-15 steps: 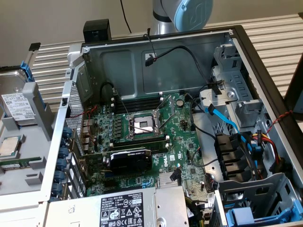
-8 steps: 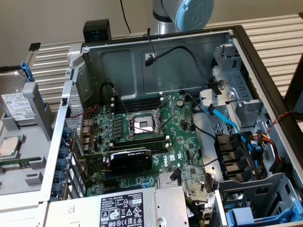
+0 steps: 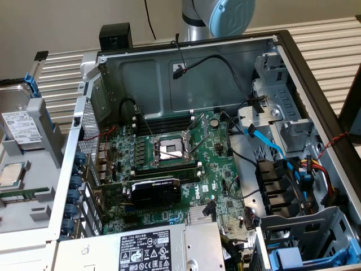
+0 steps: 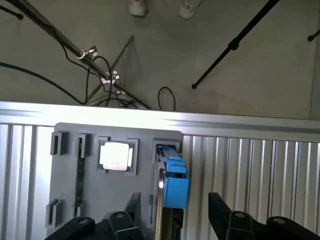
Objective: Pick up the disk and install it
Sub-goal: 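Pick up the disk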
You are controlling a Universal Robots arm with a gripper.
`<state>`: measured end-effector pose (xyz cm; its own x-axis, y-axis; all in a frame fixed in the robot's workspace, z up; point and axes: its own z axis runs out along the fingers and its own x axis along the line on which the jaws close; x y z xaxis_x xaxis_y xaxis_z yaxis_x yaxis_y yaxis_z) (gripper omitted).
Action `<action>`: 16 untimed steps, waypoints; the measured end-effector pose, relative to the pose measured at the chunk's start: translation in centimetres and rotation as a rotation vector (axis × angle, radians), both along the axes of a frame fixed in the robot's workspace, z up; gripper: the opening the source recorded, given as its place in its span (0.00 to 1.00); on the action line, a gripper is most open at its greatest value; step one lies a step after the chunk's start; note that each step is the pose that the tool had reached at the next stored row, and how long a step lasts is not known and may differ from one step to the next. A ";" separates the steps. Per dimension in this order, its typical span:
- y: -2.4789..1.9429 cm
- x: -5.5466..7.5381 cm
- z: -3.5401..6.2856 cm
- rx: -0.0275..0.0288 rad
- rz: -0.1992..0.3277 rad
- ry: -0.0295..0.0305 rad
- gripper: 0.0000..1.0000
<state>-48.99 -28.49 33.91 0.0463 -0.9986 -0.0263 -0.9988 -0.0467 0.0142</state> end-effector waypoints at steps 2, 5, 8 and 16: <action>0.10 0.0 -0.23 -0.0068 0.000 0.0000 0.65; 0.15 0.0 -0.59 -0.0131 0.000 0.0000 0.65; 0.15 0.0 -1.26 -0.0132 0.000 0.0001 0.65; 0.15 0.1 -2.72 -0.0132 0.000 0.0002 0.65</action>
<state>-48.84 -28.34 31.18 0.0463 -0.9988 -0.0132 -0.9988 -0.0465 0.0150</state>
